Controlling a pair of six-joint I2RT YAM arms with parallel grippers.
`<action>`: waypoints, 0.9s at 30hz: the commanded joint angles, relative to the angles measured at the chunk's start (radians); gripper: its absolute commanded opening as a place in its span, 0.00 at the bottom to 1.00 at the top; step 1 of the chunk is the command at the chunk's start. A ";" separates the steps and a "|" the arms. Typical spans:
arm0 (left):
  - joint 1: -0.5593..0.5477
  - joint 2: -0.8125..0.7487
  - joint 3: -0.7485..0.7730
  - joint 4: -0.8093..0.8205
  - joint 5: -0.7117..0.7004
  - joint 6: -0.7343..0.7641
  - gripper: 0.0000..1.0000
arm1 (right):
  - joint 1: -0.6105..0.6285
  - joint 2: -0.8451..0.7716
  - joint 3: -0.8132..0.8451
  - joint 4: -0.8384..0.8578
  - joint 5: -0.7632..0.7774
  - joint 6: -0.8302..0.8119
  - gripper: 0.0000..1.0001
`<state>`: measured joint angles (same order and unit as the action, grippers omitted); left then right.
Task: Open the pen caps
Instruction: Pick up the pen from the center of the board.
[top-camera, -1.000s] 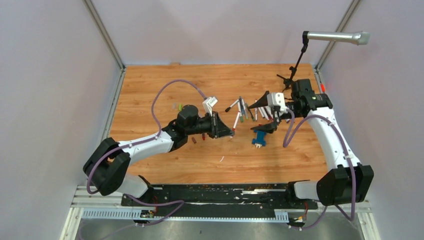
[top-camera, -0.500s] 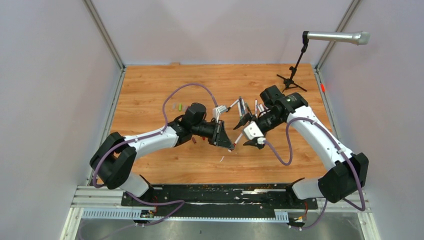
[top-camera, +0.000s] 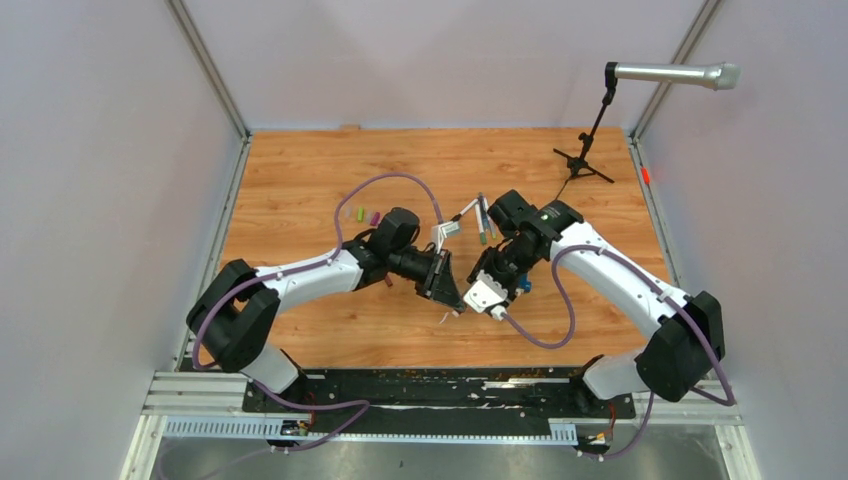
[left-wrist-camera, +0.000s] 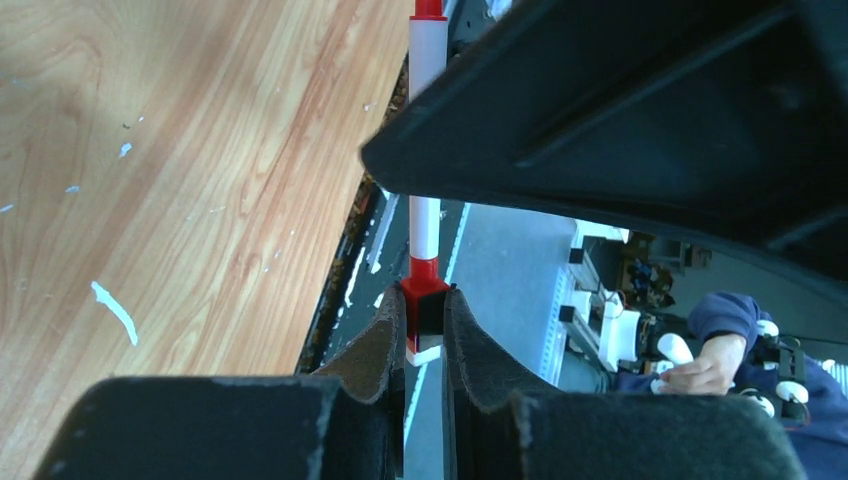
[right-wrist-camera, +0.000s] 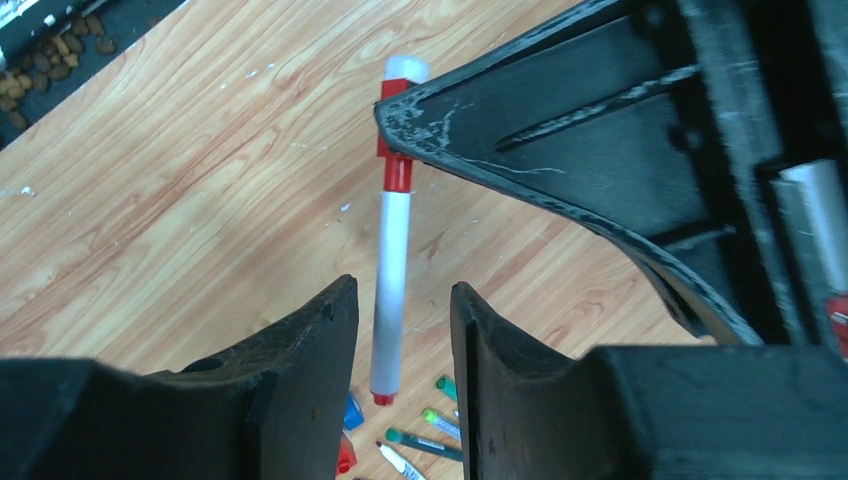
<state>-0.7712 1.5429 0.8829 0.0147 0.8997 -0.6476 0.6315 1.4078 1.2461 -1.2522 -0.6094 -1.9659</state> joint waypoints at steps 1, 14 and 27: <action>-0.005 -0.007 0.043 -0.002 0.039 0.027 0.04 | 0.027 0.003 -0.035 0.051 0.083 -0.011 0.39; -0.006 -0.112 0.003 0.052 -0.024 -0.011 0.50 | 0.063 -0.061 -0.076 0.060 0.051 0.104 0.00; -0.004 -0.630 -0.343 0.584 -0.588 -0.232 1.00 | -0.351 -0.379 -0.363 0.409 -0.677 1.069 0.00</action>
<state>-0.7773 0.9649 0.6350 0.3309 0.5465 -0.7448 0.4042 1.1065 0.9653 -1.1309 -0.9100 -1.5326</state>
